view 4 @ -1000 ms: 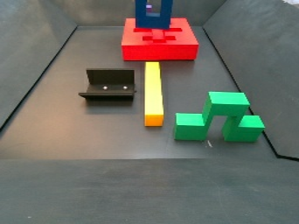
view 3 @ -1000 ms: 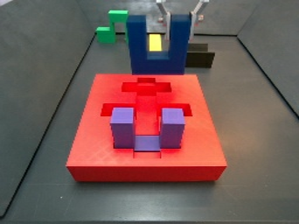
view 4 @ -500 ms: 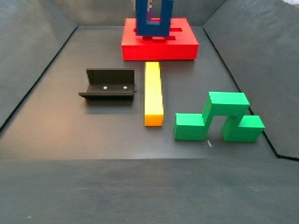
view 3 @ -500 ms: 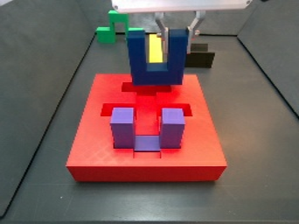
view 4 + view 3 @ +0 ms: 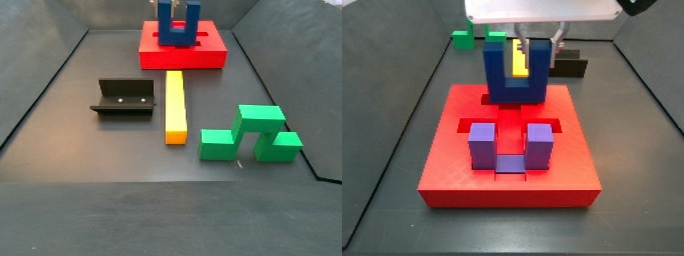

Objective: Pick up the blue object. Move up. Place the blue object on the fixture. Regrasp the blue object. Move to above the board. Insert the blue object.
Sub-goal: Insert the blue object.

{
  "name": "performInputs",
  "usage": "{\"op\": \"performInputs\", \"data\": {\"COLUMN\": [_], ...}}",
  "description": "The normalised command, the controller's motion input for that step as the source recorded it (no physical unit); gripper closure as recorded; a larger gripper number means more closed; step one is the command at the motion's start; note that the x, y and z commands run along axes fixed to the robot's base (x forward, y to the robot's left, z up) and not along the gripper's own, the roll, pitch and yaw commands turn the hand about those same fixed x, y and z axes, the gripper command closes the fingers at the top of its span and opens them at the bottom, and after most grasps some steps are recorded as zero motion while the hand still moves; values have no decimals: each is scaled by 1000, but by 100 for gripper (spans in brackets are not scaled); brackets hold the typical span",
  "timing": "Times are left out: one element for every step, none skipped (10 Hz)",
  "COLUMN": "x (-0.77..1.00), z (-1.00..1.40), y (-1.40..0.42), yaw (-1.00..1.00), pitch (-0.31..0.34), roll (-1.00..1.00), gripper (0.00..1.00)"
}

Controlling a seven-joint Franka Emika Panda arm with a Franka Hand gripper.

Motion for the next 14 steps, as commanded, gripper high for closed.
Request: {"op": "performInputs", "data": {"x": [-197, -209, -120, -134, -37, 0, 0, 0, 0, 0, 0, 0, 57, 40], "z": [0, 0, -46, -100, -103, -69, -111, -140, -143, -146, -271, -326, -446, -537], "y": [0, 0, -26, -49, -60, -126, -77, 0, 0, 54, 0, 0, 0, 0], "yaw": [0, 0, 34, 146, 186, 249, 206, 60, 11, 0, 0, 0, 0, 0], "pitch": [-10, -54, -87, -91, -76, -60, -49, -7, 0, 0, 0, 0, 0, 0], "roll": [-31, -30, 0, 3, 21, 17, 23, 50, 61, 69, 81, 81, 59, 56], "gripper": [100, 100, 100, 100, 100, 100, 100, 100, 100, 100, 100, 100, 100, 100]}}
